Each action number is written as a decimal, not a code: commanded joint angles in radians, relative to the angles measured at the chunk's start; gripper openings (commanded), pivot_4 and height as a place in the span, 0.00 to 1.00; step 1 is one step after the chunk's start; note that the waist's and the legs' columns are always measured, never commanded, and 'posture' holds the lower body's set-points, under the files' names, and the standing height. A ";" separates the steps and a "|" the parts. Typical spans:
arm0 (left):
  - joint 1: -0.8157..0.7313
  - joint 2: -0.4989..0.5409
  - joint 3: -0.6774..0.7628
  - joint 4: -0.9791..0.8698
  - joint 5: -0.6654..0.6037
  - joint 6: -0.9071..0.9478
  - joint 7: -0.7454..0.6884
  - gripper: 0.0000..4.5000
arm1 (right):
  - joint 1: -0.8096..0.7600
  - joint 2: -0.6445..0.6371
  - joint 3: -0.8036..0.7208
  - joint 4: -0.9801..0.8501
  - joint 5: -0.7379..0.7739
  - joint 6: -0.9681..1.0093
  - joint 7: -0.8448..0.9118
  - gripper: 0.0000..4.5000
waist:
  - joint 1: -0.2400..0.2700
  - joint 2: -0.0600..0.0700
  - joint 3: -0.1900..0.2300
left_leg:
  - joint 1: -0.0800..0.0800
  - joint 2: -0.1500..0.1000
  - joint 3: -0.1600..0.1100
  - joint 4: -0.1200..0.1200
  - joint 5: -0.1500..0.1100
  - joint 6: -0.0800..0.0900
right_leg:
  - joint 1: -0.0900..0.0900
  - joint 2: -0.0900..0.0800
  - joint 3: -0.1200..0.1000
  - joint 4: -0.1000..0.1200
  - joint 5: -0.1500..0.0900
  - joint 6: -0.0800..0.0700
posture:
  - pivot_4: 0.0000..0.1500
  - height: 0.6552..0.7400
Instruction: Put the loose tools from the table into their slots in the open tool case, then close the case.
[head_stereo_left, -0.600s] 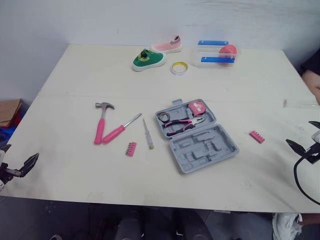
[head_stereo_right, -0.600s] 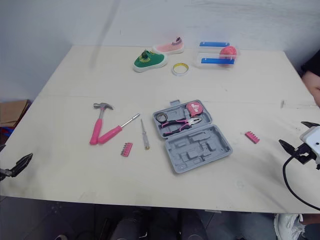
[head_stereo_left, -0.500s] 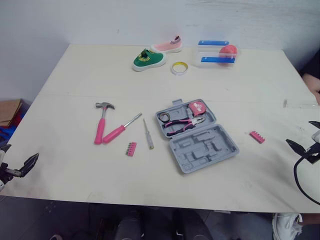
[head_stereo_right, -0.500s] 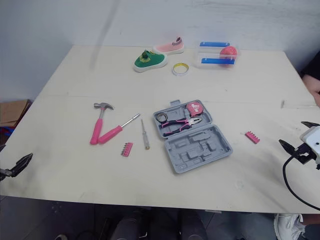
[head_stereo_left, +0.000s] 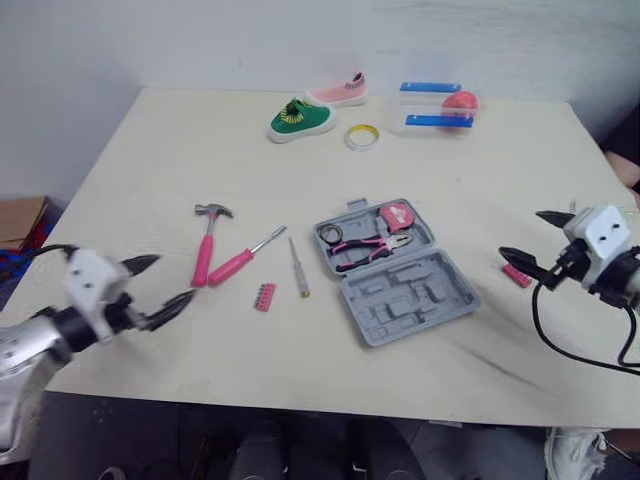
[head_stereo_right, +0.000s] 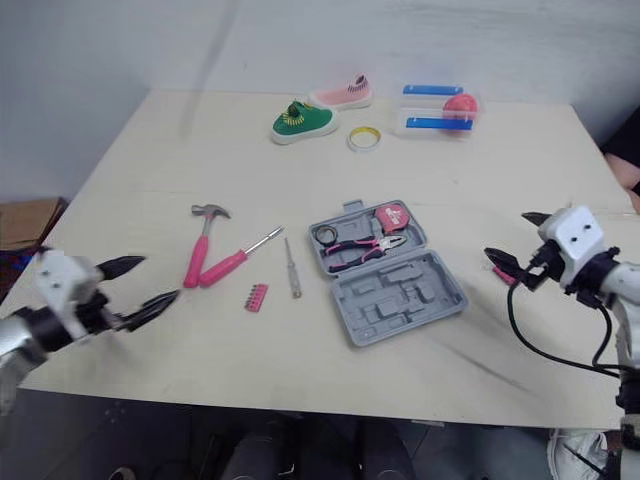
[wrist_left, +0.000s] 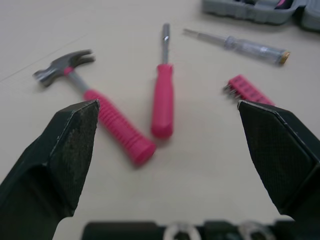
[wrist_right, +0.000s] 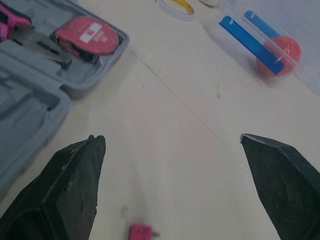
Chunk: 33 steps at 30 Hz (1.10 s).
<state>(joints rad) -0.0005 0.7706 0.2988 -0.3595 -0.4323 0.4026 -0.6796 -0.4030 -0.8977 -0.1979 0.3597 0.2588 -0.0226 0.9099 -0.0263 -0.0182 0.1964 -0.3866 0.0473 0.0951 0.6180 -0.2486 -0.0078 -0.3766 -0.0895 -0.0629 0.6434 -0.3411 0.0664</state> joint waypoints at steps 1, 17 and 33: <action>-0.092 0.025 -0.196 -0.069 0.106 0.017 -0.018 0.79 | -0.060 0.020 0.033 -0.009 0.019 0.089 0.042 0.68 | 0.000 0.000 0.000 | -0.001 0.000 0.000 0.000 0.000 0.000 | 0.000 0.001 0.000 -0.001 0.000 0.000 | 1.00 1.00; -0.492 -0.238 -0.670 0.105 0.234 0.373 0.047 0.00 | -0.380 0.117 0.231 0.568 -0.259 -0.316 0.041 0.00 | -0.004 0.000 0.000 | -0.002 0.006 0.004 0.010 0.002 -0.007 | -0.001 0.012 0.010 0.002 0.000 0.000 | 1.00 1.00; -0.623 -0.396 -0.678 0.348 0.312 0.321 0.051 0.00 | -0.444 0.210 0.248 0.718 -0.294 -0.393 0.083 0.00 | -0.001 0.000 0.000 | -0.001 0.006 0.006 0.014 0.002 -0.008 | -0.001 0.011 0.011 0.004 0.000 0.000 | 1.00 1.00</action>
<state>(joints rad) -0.6178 0.3841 -0.3719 -0.0204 -0.1250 0.7373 -0.6108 -0.8334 -0.6883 0.0624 1.0871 -0.0402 -0.3958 0.9818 -0.0277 -0.0181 0.1967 -0.3873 0.0532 0.1012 0.6318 -0.2463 -0.0155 -0.3774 -0.0782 -0.0520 0.6477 -0.3410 0.0669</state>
